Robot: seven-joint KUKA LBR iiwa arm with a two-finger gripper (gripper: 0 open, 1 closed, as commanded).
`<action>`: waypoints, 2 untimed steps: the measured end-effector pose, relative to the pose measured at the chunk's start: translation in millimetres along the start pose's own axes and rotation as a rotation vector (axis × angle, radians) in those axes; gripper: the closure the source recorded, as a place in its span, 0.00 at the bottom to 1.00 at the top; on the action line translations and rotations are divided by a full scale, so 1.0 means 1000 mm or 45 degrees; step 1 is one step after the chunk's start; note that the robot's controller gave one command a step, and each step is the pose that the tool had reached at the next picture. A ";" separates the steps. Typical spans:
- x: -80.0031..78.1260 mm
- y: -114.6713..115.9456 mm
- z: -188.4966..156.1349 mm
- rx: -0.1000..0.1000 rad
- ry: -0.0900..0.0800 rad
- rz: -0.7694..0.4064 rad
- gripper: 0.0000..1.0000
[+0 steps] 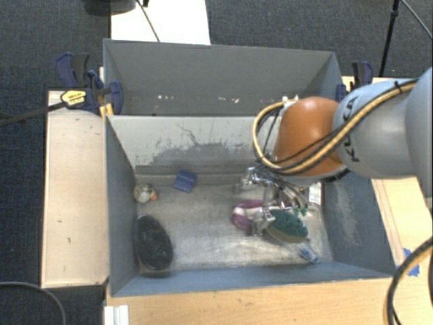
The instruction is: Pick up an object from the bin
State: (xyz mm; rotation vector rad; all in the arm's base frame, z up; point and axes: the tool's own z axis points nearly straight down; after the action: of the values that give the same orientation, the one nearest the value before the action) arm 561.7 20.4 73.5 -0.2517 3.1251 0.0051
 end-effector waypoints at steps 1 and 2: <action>-0.002 0.000 -0.002 0.002 -0.007 0.007 1.00; 0.006 -0.008 -0.166 0.006 -0.006 -0.186 1.00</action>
Offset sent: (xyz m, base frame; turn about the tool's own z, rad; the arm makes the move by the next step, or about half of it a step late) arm 0.0000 0.0000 0.0000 0.0000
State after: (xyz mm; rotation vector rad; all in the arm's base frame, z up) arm 555.8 10.5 239.5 -0.4784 3.0931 -0.0024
